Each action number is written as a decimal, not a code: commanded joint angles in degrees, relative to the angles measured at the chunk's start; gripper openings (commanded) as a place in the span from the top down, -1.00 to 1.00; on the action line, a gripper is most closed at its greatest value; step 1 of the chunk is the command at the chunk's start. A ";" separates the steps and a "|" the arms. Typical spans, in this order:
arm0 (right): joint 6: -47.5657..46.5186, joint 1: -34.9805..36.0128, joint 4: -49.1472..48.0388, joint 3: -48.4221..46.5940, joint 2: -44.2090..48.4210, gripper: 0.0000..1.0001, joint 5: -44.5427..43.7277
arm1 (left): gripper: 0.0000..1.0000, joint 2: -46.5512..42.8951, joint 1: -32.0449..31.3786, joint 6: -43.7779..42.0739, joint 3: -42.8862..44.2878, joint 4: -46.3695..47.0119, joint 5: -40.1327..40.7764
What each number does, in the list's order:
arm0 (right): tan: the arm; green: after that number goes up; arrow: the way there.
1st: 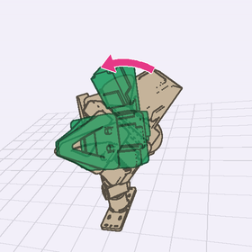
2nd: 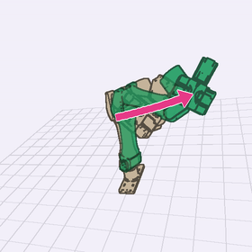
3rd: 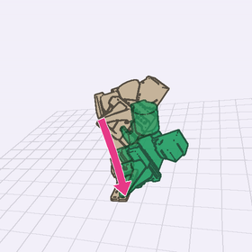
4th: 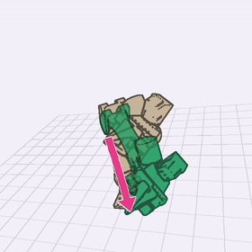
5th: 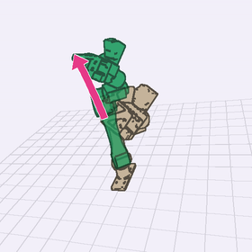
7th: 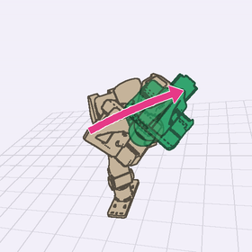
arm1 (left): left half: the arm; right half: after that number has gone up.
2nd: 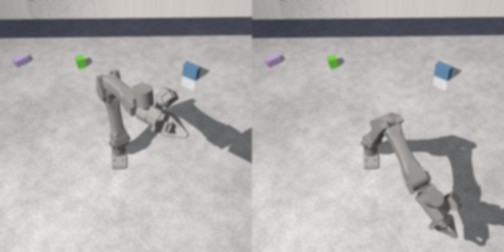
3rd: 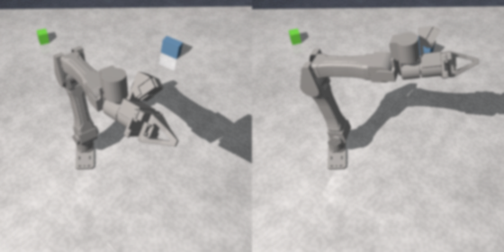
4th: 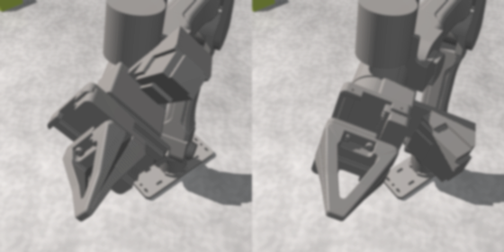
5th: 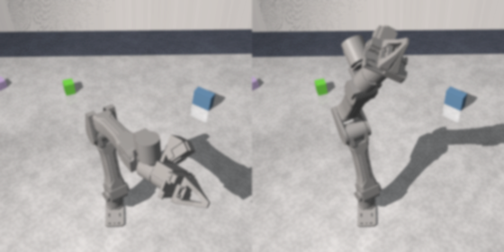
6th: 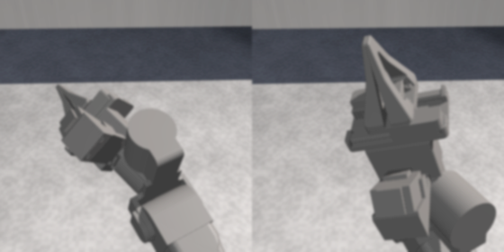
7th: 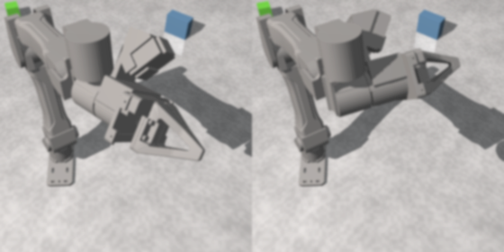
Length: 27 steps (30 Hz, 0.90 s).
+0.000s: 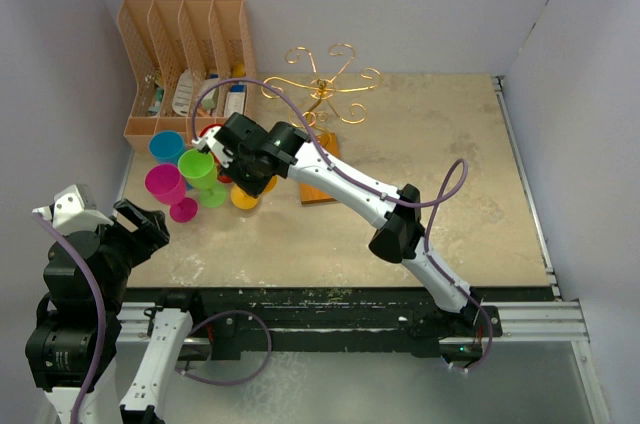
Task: Take the wine glass off the wine glass rack
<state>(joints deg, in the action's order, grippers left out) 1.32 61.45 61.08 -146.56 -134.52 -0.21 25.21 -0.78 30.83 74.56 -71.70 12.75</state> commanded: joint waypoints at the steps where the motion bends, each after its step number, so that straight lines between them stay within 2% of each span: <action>1: -1.95 0.51 -2.07 -3.21 0.63 1.00 1.70 | -0.53 -0.06 0.16 -0.43 -0.58 1.57 -0.27; 27: -2.88 0.37 -2.54 -2.41 -2.46 0.96 0.96 | -0.52 0.69 0.17 -0.77 -2.72 3.24 -0.36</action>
<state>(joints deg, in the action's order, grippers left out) -0.69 61.76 59.40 -147.22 -137.51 0.19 25.21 -0.78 30.81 71.72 -70.96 12.40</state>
